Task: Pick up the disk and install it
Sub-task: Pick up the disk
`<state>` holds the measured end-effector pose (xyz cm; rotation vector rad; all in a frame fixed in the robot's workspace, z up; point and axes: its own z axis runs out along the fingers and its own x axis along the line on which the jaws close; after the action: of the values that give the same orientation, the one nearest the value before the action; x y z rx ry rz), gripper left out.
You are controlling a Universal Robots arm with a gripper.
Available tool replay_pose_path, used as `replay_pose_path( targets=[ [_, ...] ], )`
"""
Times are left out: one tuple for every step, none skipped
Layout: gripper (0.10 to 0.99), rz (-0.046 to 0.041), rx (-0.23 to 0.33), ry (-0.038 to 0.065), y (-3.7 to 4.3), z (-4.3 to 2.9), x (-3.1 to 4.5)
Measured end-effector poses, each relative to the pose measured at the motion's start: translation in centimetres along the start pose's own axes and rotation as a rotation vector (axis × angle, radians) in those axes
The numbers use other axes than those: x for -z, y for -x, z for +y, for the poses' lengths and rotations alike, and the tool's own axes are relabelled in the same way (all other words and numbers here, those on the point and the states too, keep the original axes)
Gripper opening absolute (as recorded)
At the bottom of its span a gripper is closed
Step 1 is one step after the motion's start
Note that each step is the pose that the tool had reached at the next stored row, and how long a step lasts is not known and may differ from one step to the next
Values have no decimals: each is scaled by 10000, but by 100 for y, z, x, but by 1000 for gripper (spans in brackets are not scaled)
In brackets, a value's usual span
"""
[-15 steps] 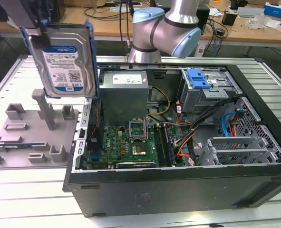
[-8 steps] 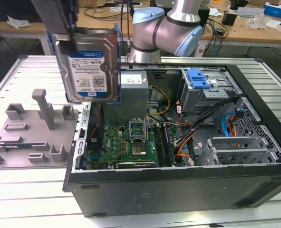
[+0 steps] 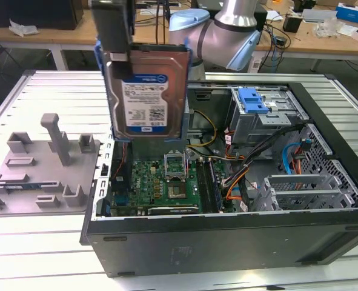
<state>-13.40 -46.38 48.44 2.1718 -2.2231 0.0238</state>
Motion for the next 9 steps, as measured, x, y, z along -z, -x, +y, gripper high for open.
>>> replay_pose_path(
  targets=[
    [369,0,2,8,-36,-76,0],
    [369,0,-1,17,-78,-157,-1],
    [369,0,1,27,-126,-250,-1],
    [369,0,0,32,-149,-296,-2],
    [369,1,2,36,-168,-335,-1],
    [369,0,0,42,-199,-397,-2],
    [369,0,2,48,-228,-455,-2],
    [369,1,2,52,-248,-497,-2],
    [369,1,3,59,-289,-582,-3]
  ],
)
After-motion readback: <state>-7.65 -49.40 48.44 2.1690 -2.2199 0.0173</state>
